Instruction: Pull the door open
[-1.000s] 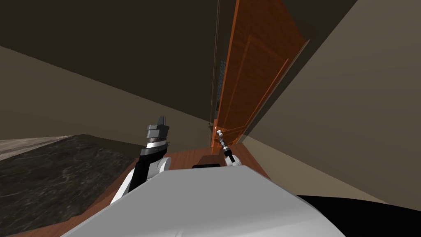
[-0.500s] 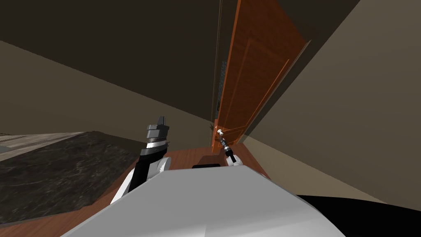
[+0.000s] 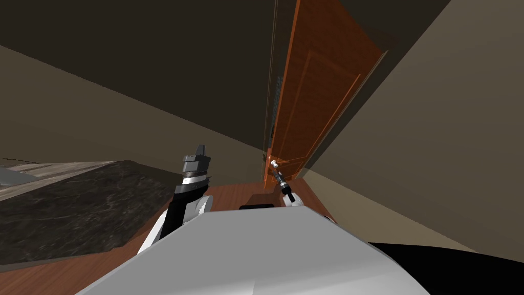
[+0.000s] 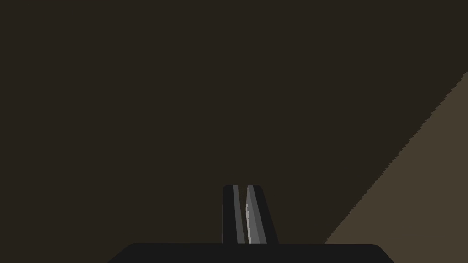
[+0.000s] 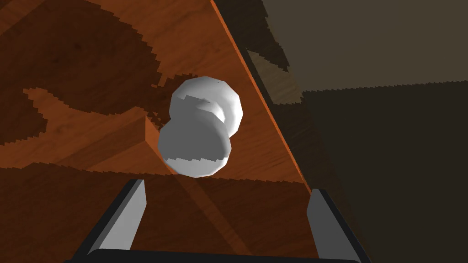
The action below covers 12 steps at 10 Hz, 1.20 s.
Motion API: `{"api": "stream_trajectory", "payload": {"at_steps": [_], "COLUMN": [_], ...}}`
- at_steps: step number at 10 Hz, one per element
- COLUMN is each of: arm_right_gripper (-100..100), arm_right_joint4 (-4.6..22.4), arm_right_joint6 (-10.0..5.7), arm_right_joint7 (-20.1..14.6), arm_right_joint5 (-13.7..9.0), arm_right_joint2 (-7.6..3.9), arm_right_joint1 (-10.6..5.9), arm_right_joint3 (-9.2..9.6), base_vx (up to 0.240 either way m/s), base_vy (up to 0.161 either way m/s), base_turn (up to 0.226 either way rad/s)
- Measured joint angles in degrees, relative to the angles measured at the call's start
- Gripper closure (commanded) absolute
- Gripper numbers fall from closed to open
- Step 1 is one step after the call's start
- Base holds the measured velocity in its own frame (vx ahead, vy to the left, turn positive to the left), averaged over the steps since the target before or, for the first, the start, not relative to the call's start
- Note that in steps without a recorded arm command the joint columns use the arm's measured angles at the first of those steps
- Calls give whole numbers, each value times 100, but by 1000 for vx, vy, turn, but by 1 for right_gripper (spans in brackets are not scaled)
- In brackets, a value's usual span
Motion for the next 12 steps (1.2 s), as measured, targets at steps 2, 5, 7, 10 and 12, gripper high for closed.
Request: {"api": "stream_trajectory", "payload": {"at_steps": [2, 5, 7, 10, 12], "arm_right_gripper": [-100, -100, -100, -100, -100], "arm_right_joint4": [33, 68, 97, 196, 216], "arm_right_joint6": [-16, -51, -77, -137, -149], "arm_right_joint7": [250, 698, 978, 1466, 1686], "arm_right_joint5": [52, 157, 225, 343, 394], "arm_right_joint2": [-25, -66, -99, -143, -163], "arm_right_joint1": [-18, -29, -36, -86, -94], "arm_right_joint3": [-52, -151, -215, -338, -386], "base_vx": [-39, -38, -31, -38, -39], "base_vy": [-9, -14, -15, -24, -22], "base_turn": [48, 35, 18, 35, 30]}}
